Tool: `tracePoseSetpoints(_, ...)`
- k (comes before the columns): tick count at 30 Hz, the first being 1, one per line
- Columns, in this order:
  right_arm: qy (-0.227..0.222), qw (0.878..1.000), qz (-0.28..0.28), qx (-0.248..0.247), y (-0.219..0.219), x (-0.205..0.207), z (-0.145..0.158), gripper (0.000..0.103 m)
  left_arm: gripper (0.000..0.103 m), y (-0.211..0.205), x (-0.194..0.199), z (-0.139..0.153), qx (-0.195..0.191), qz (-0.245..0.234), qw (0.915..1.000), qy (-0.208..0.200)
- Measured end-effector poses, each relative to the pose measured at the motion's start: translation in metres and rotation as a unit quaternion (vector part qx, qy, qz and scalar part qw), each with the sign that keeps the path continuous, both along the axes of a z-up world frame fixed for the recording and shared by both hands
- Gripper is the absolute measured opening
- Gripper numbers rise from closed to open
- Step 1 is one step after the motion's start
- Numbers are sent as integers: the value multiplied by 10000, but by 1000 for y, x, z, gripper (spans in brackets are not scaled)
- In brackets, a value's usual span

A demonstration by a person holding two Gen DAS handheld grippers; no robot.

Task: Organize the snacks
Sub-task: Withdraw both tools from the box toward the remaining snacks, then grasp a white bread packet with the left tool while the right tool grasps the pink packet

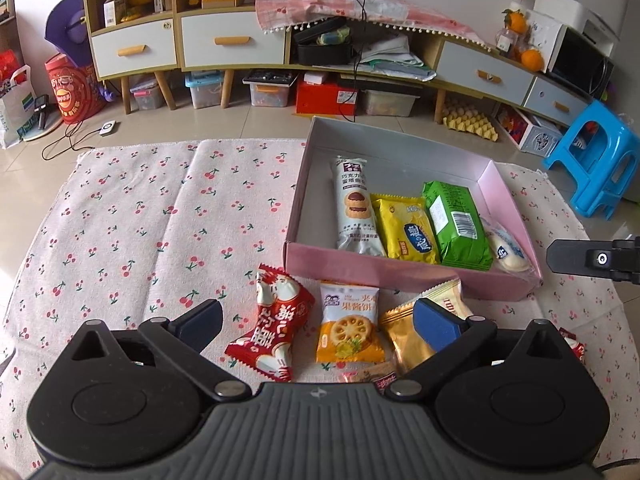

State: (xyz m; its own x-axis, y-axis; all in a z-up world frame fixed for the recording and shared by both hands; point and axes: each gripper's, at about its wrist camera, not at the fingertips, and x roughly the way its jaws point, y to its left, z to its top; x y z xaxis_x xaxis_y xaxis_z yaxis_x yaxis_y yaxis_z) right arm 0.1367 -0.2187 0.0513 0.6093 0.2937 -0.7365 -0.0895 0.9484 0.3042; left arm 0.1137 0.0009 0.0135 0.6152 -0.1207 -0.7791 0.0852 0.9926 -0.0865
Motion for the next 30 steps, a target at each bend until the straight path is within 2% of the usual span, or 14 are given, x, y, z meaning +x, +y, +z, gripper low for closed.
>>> tracePoseSetpoints(7, 5, 9988, 391, -304, 9, -21, -3, 92, 102, 6, -20, -10, -46, -118, 9999, 89)
tracePoseSetpoints(13, 0, 9927, 1057, -578, 14, -46, -10, 92, 102, -5, -45, -21, 137, -654, 9974, 257)
tracePoseSetpoints(18, -165, 9798, 1707, -1030, 13, -71, -21, 92, 102, -18, -61, -34, 400, -1115, 9923, 374)
tracePoseSetpoints(27, 26, 9634, 2242, -1467, 3, -101, -44, 93, 102, -37, -73, -39, 372, -1525, 9863, 513)
tracePoseSetpoints(30, 57, 9574, 2375, -1645, 3, -109, -51, 93, 102, -49, -88, -45, 377, -1701, 9830, 572)
